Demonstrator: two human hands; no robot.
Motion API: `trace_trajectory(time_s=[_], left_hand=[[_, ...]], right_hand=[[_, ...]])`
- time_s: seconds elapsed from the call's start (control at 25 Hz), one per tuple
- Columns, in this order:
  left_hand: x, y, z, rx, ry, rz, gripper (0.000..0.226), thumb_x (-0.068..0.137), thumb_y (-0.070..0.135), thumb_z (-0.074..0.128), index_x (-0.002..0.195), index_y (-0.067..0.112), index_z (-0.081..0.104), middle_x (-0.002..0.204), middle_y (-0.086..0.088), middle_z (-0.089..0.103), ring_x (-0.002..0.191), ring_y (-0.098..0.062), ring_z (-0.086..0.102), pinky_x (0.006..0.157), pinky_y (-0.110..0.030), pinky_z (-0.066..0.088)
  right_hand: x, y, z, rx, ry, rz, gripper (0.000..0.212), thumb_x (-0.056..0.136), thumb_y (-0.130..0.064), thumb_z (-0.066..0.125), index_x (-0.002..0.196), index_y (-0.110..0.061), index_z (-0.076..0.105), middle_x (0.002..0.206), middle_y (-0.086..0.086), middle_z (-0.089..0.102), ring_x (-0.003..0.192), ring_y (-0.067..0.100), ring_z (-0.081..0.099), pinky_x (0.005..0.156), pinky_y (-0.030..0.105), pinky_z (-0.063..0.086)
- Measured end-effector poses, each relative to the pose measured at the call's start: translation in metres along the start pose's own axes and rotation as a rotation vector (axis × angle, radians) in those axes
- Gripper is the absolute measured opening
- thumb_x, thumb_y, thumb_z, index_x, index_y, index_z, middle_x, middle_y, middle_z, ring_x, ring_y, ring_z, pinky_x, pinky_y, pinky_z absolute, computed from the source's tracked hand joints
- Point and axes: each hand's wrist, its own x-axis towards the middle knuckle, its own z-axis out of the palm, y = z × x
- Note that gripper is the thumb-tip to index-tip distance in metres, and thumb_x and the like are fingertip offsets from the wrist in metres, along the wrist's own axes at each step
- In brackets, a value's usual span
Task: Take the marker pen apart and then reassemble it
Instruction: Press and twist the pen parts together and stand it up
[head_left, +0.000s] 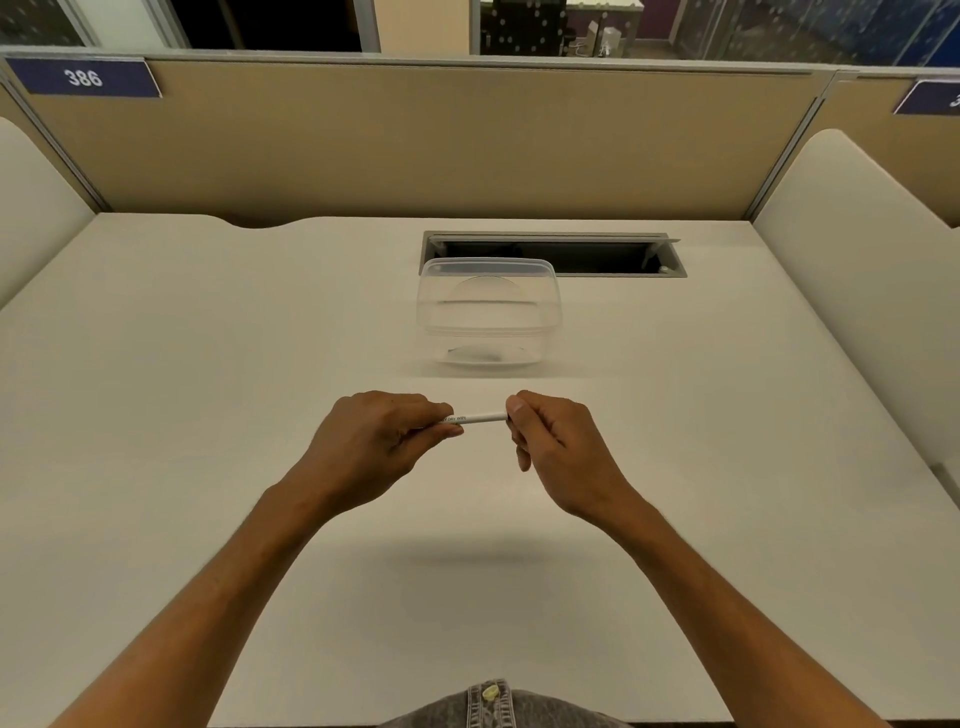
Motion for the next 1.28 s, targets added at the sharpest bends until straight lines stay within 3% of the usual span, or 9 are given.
trace_trajectory(time_s=[0.08, 0.24, 0.44, 0.6, 0.76, 0.96, 1.04, 1.12, 1.28], left_hand=[[0.000, -0.002, 0.001, -0.046, -0.030, -0.037, 0.029, 0.091, 0.045, 0.051, 0.083, 0.024, 0.068, 0.055, 0.007, 0.048, 0.053, -0.015, 0.041, 0.048, -0.031, 0.037], [0.000, -0.004, 0.001, -0.139, -0.069, -0.073, 0.033, 0.090, 0.051, 0.049, 0.081, 0.024, 0.068, 0.053, 0.003, 0.050, 0.053, -0.017, 0.043, 0.048, -0.034, 0.036], [0.001, -0.005, -0.002, -0.242, -0.068, -0.099, 0.028, 0.087, 0.047, 0.056, 0.085, 0.025, 0.072, 0.052, 0.001, 0.051, 0.050, -0.017, 0.042, 0.047, -0.036, 0.036], [0.002, -0.002, -0.003, -0.196, -0.037, -0.065, 0.025, 0.087, 0.045, 0.057, 0.085, 0.025, 0.072, 0.052, 0.005, 0.051, 0.050, -0.015, 0.042, 0.047, -0.036, 0.037], [0.003, 0.001, -0.005, 0.022, 0.006, 0.028, 0.035, 0.090, 0.048, 0.047, 0.084, 0.024, 0.071, 0.056, 0.007, 0.055, 0.050, -0.017, 0.044, 0.043, -0.035, 0.040], [0.005, 0.002, -0.004, 0.083, 0.019, 0.094, 0.034, 0.090, 0.046, 0.048, 0.085, 0.023, 0.072, 0.061, 0.007, 0.062, 0.049, -0.019, 0.046, 0.042, -0.032, 0.041], [0.005, 0.001, -0.002, 0.037, 0.008, 0.062, 0.030, 0.090, 0.046, 0.052, 0.086, 0.024, 0.072, 0.061, 0.007, 0.061, 0.051, -0.016, 0.046, 0.044, -0.032, 0.042], [0.005, 0.000, 0.000, -0.029, -0.004, 0.006, 0.027, 0.088, 0.045, 0.055, 0.086, 0.025, 0.072, 0.059, 0.007, 0.059, 0.051, -0.013, 0.044, 0.046, -0.031, 0.039], [0.005, -0.002, 0.002, -0.158, -0.029, -0.071, 0.027, 0.087, 0.048, 0.057, 0.084, 0.026, 0.072, 0.053, 0.006, 0.054, 0.051, -0.014, 0.044, 0.047, -0.030, 0.034]], right_hand=[[-0.003, 0.003, -0.001, -0.162, 0.048, -0.078, 0.031, 0.098, -0.040, 0.038, 0.071, -0.026, 0.046, 0.057, 0.001, 0.052, 0.056, 0.025, 0.054, 0.055, 0.044, 0.047], [-0.006, 0.004, -0.008, -0.388, 0.126, -0.291, 0.016, 0.097, -0.036, 0.043, 0.085, -0.028, 0.050, 0.070, -0.008, 0.055, 0.061, 0.015, 0.053, 0.051, 0.030, 0.044], [-0.006, 0.007, -0.013, -0.443, 0.101, -0.409, 0.020, 0.098, -0.034, 0.040, 0.092, -0.022, 0.054, 0.079, -0.009, 0.057, 0.063, 0.016, 0.052, 0.052, 0.032, 0.045], [-0.005, 0.005, -0.012, -0.319, 0.019, -0.288, 0.024, 0.099, -0.036, 0.035, 0.083, -0.024, 0.047, 0.062, -0.004, 0.055, 0.056, 0.019, 0.050, 0.054, 0.036, 0.045], [-0.005, 0.003, -0.008, -0.012, -0.086, -0.085, 0.033, 0.101, -0.027, 0.039, 0.068, -0.022, 0.043, 0.048, -0.007, 0.046, 0.043, 0.017, 0.052, 0.051, 0.023, 0.039], [-0.003, -0.002, -0.010, 0.273, -0.167, 0.154, 0.050, 0.102, -0.022, 0.040, 0.052, -0.027, 0.043, 0.048, -0.005, 0.034, 0.039, 0.014, 0.034, 0.047, 0.032, 0.043], [-0.005, -0.002, -0.010, 0.160, -0.111, 0.070, 0.042, 0.102, -0.026, 0.039, 0.060, -0.021, 0.044, 0.048, -0.004, 0.042, 0.041, 0.015, 0.043, 0.051, 0.035, 0.045], [-0.008, 0.000, -0.009, -0.140, -0.024, -0.075, 0.033, 0.101, -0.035, 0.035, 0.071, -0.024, 0.044, 0.053, -0.003, 0.053, 0.047, 0.014, 0.050, 0.053, 0.034, 0.043], [-0.010, 0.003, -0.013, -0.520, 0.095, -0.353, 0.021, 0.099, -0.031, 0.034, 0.090, -0.023, 0.051, 0.072, -0.008, 0.055, 0.054, 0.013, 0.039, 0.047, 0.027, 0.036]])
